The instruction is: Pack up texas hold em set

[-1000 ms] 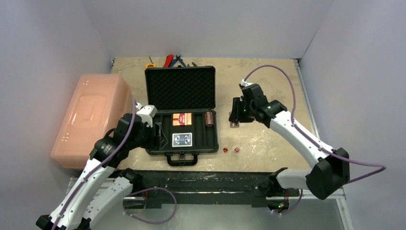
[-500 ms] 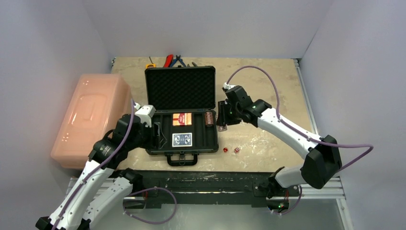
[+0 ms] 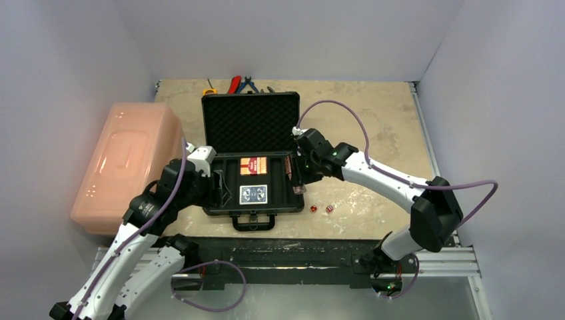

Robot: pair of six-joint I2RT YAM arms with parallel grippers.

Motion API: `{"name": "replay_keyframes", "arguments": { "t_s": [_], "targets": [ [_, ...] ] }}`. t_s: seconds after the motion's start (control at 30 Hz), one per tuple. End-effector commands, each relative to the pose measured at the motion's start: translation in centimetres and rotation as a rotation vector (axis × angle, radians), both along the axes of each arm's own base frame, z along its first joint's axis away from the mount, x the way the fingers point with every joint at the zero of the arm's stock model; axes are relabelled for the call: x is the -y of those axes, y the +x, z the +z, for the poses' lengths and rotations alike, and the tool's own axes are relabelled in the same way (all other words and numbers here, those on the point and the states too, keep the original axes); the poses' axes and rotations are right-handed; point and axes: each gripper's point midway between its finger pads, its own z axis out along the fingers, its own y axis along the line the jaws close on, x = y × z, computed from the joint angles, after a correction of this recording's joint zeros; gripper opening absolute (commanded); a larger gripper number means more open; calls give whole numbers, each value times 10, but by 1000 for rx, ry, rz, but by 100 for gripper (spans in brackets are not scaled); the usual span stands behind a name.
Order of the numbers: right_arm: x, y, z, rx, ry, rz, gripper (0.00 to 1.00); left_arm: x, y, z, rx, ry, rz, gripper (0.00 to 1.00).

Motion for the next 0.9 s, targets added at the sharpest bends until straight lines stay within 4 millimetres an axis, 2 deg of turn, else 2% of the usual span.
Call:
{"name": "replay_keyframes", "arguments": {
  "t_s": [0.0, 0.53, 0.87],
  "targets": [
    [-25, 21, 33, 96, 97, 7, 0, 2, 5, 5, 36, -8, 4, 58],
    [-34, 22, 11, 60, 68, 38, 0, -1, 6, 4, 37, -2, 15, 58],
    [-23, 23, -7, 9, -11, -42, 0, -2, 6, 5, 39, 1, 22, 58]
  ]
}}
